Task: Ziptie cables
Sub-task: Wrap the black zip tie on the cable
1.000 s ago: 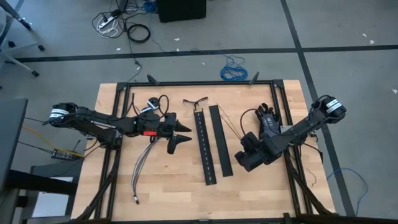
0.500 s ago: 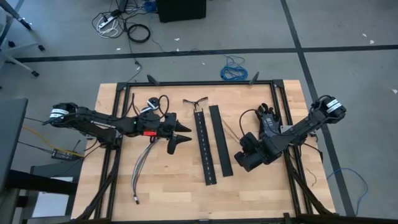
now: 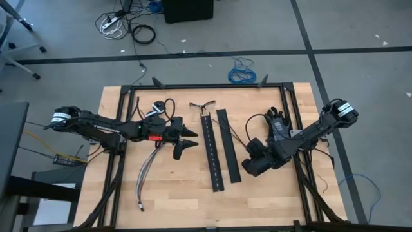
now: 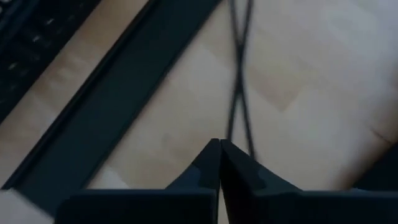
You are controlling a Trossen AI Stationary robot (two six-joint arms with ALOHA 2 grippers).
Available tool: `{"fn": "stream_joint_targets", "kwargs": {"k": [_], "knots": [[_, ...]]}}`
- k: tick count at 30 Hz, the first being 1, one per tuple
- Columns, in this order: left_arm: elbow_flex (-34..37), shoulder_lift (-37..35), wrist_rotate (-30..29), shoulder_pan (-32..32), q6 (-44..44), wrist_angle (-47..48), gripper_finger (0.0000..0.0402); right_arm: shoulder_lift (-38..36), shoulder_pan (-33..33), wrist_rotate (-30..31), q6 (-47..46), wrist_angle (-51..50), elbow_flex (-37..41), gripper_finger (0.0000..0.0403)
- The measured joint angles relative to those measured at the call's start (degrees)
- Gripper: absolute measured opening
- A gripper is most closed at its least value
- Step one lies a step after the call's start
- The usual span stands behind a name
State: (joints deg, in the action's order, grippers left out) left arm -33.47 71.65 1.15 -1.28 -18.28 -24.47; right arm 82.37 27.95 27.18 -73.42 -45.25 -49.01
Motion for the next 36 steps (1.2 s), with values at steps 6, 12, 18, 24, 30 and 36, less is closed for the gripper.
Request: {"fn": "stream_joint_targets", "kwargs": {"k": [6,12,18,24,30,36], "knots": [[0.0,0.0,0.0,0.0,0.0,0.0,0.0211,0.0,-0.27,-4.91,1.65,3.06,0.72,0.0082],[0.0,0.0,0.14,0.0,0.0,0.23,0.0211,0.0,-0.3,-6.4,-1.29,3.24,4.54,0.0155],[0.0,0.0,0.34,0.0,0.0,0.36,0.0211,0.0,-0.29,-6.37,-4.54,4.21,6.91,0.0168],[0.0,0.0,0.46,0.0,0.0,0.39,0.0211,0.0,-0.29,-6.4,-4.59,7.02,7.92,0.0153],[0.02,0.0,0.46,0.0,0.0,0.39,0.0211,0.0,-0.29,-6.41,-5.02,10.98,10.83,0.0139],[0.02,0.0,0.46,0.0,0.0,0.43,0.0211,-0.02,-0.29,-9.17,-7.53,12.03,12.66,0.0115]]}}
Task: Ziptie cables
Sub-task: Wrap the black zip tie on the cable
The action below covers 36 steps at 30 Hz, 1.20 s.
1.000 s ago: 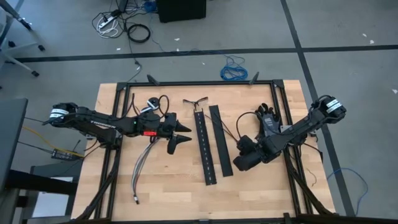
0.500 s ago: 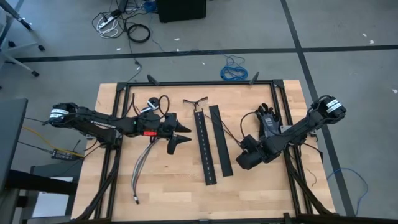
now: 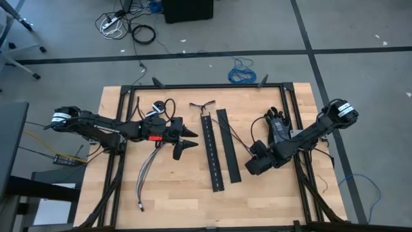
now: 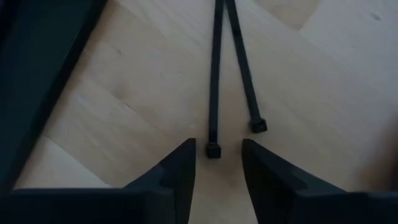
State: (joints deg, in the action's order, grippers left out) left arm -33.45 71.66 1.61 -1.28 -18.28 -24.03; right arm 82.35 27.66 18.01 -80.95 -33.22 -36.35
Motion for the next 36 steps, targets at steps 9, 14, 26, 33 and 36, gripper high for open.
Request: {"fn": "stream_joint_targets", "kwargs": {"k": [9,14,26,33,36], "knots": [[0.0,0.0,0.0,0.0,0.02,-0.02,0.0211,-0.09,0.33,-0.14,3.8,3.62,0.58,0.0011],[0.0,-0.01,0.0,0.04,0.01,-0.41,0.0211,0.11,0.51,-0.03,8.5,3.16,-3.25,0.0001],[0.0,-0.11,0.0,0.04,-1.27,-3.09,0.0211,-0.59,0.29,8.82,22.32,0.13,-13.36,0.0001],[0.0,-0.11,0.02,0.04,-1.49,-3.17,0.0211,1.1,-4.42,7.64,28.15,3.48,-11.44,0.0039],[0.0,-0.15,0.65,0.04,-1.51,-3.26,0.0211,1.96,-6.57,5.9,30.87,6.42,-10.46,0.008]]}}
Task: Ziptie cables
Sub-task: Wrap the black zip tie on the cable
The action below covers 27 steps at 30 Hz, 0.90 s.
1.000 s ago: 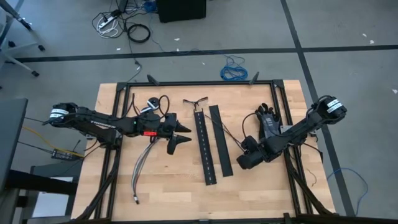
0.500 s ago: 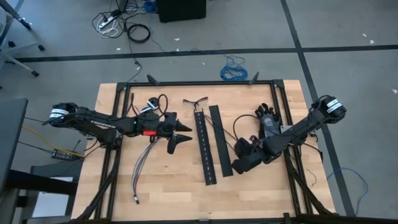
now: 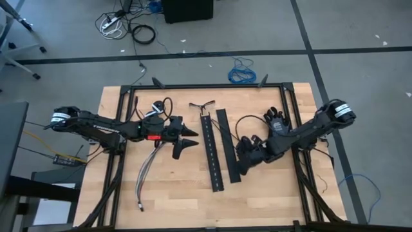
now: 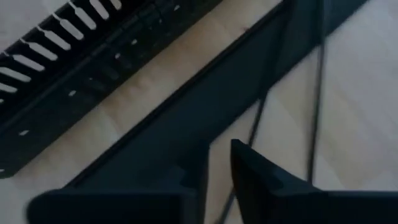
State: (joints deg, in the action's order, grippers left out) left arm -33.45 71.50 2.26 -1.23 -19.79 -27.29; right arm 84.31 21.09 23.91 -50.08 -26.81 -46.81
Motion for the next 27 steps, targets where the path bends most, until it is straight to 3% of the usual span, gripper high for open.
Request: {"fn": "stream_joint_targets", "kwargs": {"k": [7,15,19,23,27], "knots": [[0.0,0.0,0.75,0.0,-0.02,0.07,0.0211,3.49,-4.26,-0.86,4.26,0.49,0.11,0.0151],[0.0,0.0,0.86,0.0,-0.02,0.27,0.0211,9.08,-6.83,-3.34,5.62,0.07,0.09,0.0155],[0.0,0.0,0.86,0.0,-0.02,0.23,0.0211,10.95,-7.29,-5.88,4.86,0.02,-0.17,0.0123],[0.0,0.0,0.86,0.0,0.12,0.11,0.0211,10.2,-7.21,-6.81,5.39,0.72,-0.07,0.0024],[0.0,0.0,0.86,0.0,0.28,-0.1,0.0211,7.85,-6.83,-5.7,6.06,0.42,0.0,0.0004]]}}
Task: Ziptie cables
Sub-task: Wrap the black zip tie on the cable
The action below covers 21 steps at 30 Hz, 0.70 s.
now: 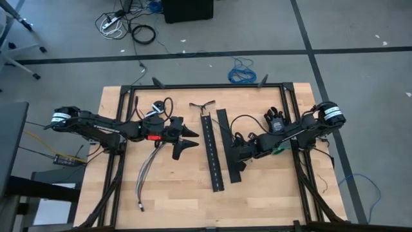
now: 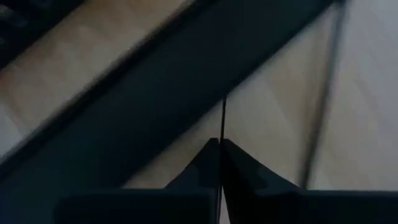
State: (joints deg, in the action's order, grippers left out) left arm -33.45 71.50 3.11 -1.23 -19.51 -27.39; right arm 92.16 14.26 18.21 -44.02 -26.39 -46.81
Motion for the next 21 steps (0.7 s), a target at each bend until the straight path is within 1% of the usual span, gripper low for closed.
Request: {"fn": "stream_joint_targets", "kwargs": {"k": [4,7,10,13,15,17,18,21], "knots": [[-0.02,0.0,0.0,0.0,0.01,-0.01,0.0211,-3.45,0.36,1.87,2.14,0.71,-0.79,0.0002],[0.0,0.0,-0.01,0.0,-0.08,0.1,0.0211,-6.79,1.15,5.09,3.57,0.05,-0.84,0.0001],[0.0,0.0,0.01,0.0,-0.06,0.15,0.0211,-11.47,2.42,10.64,2.69,-4.16,-0.98,0.0001],[0.0,0.0,0.09,0.0,-0.06,0.29,0.0211,-16.05,4.21,17.48,-1.61,-11.01,-0.98,0.0001],[0.0,0.0,0.13,0.0,-0.04,0.37,0.0211,-18.59,5.7,22.03,-3.9,-13.14,-0.97,0.0001],[0.0,0.0,0.13,0.0,-0.04,0.31,0.0211,-20.2,7.03,25.7,-3.44,-11.12,-0.96,0.0001],[0.0,0.0,0.13,0.0,0.05,0.3,0.0211,-20.74,7.62,27.08,-1.7,-8.68,-0.96,0.0],[0.0,0.0,-0.01,0.0,1.17,-0.41,0.0211,-20.99,8.52,28.85,7.09,3.32,-0.96,0.0]]}}
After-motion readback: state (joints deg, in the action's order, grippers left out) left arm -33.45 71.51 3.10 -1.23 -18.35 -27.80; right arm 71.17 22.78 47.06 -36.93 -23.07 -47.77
